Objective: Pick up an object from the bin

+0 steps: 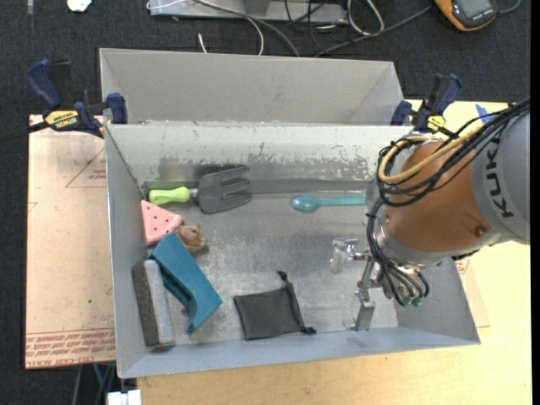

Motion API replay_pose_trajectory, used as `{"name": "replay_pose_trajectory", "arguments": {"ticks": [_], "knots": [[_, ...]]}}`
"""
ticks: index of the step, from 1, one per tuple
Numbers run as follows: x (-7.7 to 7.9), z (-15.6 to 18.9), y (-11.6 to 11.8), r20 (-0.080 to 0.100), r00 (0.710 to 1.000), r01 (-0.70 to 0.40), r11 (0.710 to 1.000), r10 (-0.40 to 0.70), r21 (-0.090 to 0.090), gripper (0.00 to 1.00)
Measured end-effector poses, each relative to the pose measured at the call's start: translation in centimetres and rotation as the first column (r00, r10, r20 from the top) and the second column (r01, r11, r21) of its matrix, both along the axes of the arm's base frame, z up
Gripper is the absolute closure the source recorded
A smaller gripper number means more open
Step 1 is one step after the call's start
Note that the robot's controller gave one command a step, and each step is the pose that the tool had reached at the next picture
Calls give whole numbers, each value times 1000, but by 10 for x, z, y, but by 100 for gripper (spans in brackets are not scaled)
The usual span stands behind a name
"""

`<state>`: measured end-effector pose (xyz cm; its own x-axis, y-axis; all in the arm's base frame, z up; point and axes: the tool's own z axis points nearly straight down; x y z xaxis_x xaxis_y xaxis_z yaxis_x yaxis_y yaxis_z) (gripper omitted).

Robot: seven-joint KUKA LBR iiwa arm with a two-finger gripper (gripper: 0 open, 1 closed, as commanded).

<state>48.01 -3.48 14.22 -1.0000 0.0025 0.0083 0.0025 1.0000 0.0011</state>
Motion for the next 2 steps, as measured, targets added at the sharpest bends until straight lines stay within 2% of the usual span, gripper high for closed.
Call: {"name": "replay_pose_trajectory", "arguments": {"ticks": [1,2], "knots": [[2,4,0,8,1000,-2,1000,2,-1,0],[15,-57,81,9,995,-104,995,104,0,0]]}}
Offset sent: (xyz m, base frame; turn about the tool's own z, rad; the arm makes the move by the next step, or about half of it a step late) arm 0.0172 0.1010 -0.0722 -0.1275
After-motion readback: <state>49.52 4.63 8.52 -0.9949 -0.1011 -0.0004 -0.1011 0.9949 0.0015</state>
